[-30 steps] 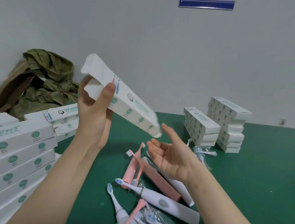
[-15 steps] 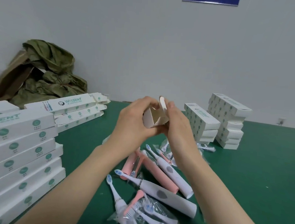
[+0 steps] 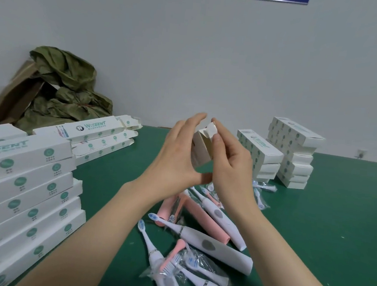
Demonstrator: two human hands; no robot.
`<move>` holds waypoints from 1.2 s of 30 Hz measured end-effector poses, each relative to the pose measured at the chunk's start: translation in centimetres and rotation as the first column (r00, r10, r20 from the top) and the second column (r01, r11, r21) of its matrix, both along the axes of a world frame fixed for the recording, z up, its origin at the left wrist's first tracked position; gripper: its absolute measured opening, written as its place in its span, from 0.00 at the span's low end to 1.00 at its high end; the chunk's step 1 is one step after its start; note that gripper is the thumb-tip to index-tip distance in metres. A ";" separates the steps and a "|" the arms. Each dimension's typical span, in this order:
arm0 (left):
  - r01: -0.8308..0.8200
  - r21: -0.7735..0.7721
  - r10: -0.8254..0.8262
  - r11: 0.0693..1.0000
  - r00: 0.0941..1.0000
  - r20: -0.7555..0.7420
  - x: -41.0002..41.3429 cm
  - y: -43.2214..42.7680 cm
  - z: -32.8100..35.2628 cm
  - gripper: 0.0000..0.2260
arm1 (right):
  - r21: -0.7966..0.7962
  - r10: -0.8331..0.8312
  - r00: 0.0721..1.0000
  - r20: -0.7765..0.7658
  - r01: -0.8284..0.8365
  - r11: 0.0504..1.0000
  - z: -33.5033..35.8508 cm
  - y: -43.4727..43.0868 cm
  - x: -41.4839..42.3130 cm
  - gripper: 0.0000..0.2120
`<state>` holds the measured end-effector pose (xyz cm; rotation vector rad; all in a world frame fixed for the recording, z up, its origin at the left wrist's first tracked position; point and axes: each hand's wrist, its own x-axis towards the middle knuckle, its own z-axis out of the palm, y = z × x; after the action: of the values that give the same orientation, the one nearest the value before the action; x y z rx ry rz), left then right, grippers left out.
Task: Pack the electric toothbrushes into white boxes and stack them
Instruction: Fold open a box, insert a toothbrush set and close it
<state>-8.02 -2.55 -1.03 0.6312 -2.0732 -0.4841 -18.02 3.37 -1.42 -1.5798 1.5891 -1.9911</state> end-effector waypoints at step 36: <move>0.677 0.353 -0.315 0.646 0.657 -0.685 3.6 -2.4 2.0 0.29 | 0.208 0.034 0.594 0.803 -0.334 0.919 -0.1 0.4 -6.8 0.08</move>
<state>-4.46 -4.95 0.95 0.1314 -1.4536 -1.5200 -24.83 3.78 -1.56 -0.5272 1.2097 -1.7588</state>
